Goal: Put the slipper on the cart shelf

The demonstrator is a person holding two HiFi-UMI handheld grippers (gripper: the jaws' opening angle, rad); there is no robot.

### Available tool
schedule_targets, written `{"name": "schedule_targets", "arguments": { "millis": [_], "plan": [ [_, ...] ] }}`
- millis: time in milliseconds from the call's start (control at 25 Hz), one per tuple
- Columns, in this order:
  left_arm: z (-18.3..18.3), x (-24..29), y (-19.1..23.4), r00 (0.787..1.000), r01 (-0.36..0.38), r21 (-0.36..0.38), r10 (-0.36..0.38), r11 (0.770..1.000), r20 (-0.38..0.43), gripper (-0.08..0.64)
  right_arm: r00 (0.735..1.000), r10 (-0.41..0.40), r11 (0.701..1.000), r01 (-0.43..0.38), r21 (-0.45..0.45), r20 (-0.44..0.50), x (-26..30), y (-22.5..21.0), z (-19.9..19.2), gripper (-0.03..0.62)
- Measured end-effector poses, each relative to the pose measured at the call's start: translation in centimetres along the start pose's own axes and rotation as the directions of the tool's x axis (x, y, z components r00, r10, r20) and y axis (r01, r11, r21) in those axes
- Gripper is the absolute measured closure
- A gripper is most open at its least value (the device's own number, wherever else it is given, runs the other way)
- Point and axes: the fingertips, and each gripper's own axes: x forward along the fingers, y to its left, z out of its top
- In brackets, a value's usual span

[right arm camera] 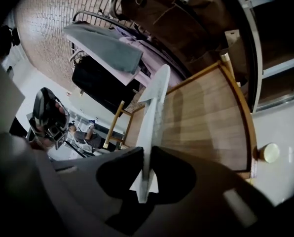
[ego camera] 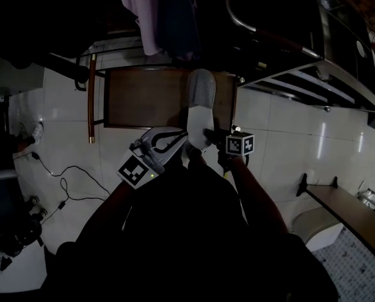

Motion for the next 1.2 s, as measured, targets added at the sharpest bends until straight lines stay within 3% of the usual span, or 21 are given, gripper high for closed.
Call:
{"name": "schedule_targets", "arguments": {
  "millis": [320, 680, 880, 1040, 1200],
  "plan": [
    [3.2, 0.9, -0.1, 0.999, 0.021, 0.054, -0.024, 0.998, 0.044, 0.548, 0.984, 0.075, 0.995, -0.062, -0.081, 0.165, -5.6, 6.5, 3.4, 0.529],
    [7.1, 1.0, 0.4, 0.996, -0.001, 0.102, -0.008, 0.995, 0.09, 0.548, 0.926, 0.171, 0.958, -0.076, -0.278, 0.338, -12.2, 15.3, 10.9, 0.529],
    [9.5, 1.5, 1.0, 0.993, -0.009, 0.129, -0.006, 0.992, 0.12, 0.548, 0.883, 0.251, 0.912, -0.078, -0.403, 0.396, -15.0, 20.2, 15.1, 0.529],
    [12.0, 1.8, 1.8, 0.985, -0.014, 0.124, -0.007, 0.992, 0.17, 0.548, 0.845, 0.272, 0.864, -0.003, -0.503, 0.461, -17.4, 23.8, 18.3, 0.529],
    [14.8, 1.9, 2.9, 0.978, -0.029, 0.132, 0.001, 0.991, 0.209, 0.548, 0.791, 0.304, 0.795, 0.095, -0.599, 0.53, -19.4, 26.8, 21.3, 0.529]
  ]
}}
